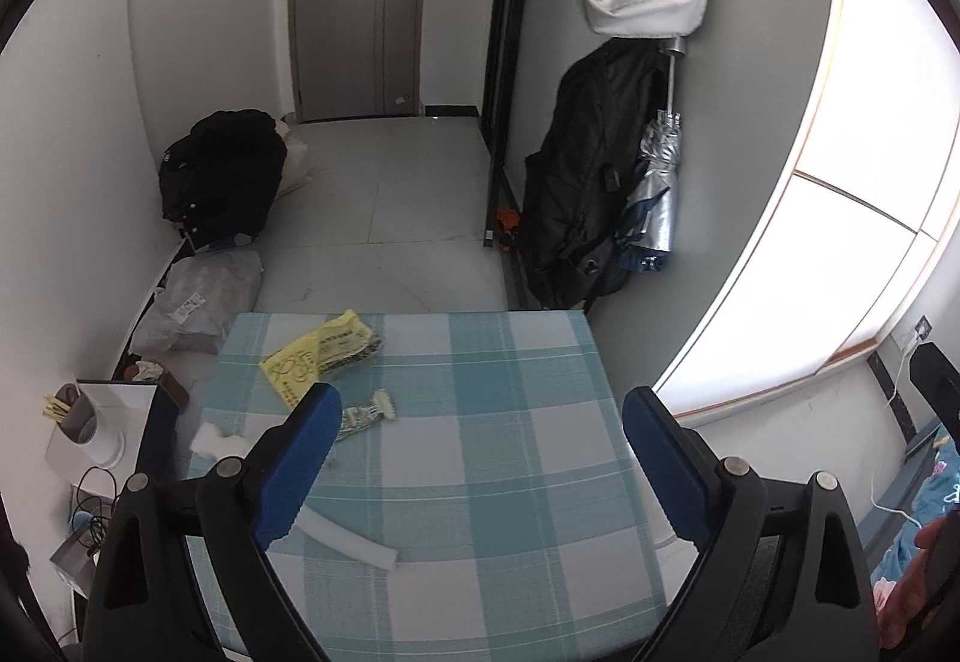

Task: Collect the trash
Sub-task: 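Move both open tools back from the bin over the table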

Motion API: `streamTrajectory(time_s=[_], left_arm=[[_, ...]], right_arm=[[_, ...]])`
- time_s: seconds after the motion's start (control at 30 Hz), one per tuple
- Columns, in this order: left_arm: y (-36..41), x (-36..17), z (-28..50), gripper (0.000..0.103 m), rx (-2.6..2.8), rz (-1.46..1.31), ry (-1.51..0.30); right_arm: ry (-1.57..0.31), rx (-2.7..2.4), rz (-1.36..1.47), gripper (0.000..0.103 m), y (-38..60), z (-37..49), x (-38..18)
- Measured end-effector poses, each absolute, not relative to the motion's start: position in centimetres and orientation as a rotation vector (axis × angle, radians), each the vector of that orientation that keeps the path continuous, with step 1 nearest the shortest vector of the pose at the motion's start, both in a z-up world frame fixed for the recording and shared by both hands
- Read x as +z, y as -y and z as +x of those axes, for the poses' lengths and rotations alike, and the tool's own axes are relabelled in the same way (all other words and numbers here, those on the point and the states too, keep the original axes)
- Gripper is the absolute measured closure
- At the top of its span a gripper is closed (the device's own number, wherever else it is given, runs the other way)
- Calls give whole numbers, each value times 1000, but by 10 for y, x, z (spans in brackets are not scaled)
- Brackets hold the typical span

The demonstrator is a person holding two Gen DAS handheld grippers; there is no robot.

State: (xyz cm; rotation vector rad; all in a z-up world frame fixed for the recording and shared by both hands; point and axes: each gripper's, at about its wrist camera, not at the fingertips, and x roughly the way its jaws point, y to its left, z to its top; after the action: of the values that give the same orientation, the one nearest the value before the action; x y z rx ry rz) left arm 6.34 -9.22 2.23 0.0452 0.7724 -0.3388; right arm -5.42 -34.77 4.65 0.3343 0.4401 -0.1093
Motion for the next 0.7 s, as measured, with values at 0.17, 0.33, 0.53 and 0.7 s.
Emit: streamTrajectory(time_s=[0.17,0.33,0.53,0.7], left_arm=[[50,11,71,10,-269,4,-756],[11,-7,77,10,-209,-55,-775],[-23,-31,78,10,-146,-87,-775],[-43,-48,86,10,-141,-130,-806]], right_arm=[[-465,-16,310,2,299,-32,30],[-477,55,244,2,263,-14,9],[-535,163,231,2,231,6,-20],[-634,220,206,2,212,21,-46]])
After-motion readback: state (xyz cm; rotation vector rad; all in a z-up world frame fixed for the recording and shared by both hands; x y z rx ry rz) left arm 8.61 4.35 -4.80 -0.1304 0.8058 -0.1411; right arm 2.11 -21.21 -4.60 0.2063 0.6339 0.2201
